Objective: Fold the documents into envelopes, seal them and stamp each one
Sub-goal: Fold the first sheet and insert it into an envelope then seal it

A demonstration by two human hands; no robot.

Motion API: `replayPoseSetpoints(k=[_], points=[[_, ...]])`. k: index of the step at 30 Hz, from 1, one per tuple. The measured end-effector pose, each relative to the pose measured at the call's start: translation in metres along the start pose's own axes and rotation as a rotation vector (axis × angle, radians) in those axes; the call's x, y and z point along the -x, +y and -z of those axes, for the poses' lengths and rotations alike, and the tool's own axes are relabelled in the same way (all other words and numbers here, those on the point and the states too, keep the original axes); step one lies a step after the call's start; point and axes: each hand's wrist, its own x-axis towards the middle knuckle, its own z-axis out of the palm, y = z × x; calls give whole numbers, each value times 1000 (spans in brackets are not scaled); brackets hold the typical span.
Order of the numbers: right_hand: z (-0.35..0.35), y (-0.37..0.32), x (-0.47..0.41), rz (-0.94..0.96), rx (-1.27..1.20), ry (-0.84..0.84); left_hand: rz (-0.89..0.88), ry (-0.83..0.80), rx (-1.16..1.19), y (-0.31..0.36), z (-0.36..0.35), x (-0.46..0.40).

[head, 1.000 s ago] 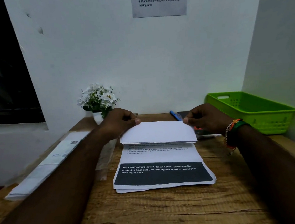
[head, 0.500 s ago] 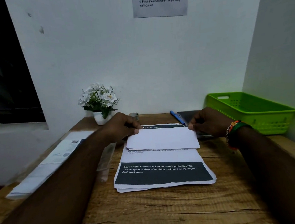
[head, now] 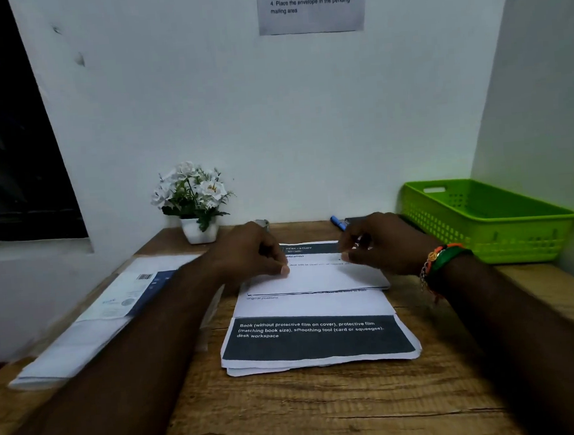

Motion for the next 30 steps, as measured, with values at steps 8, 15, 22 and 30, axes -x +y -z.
replayPoseSetpoints(k=[8,15,22,30], points=[[-12,5,-1,-57,130,-183,-15,-21,-63,11,-4,8],[-2,-16,9,80,104,46,13,187,54,-9,38,89],[-14,-124,25,277,-107,28,233,305,108,-84,76,215],[-95,-211,13,407,-194,-229,210,355,229,-81,73,240]])
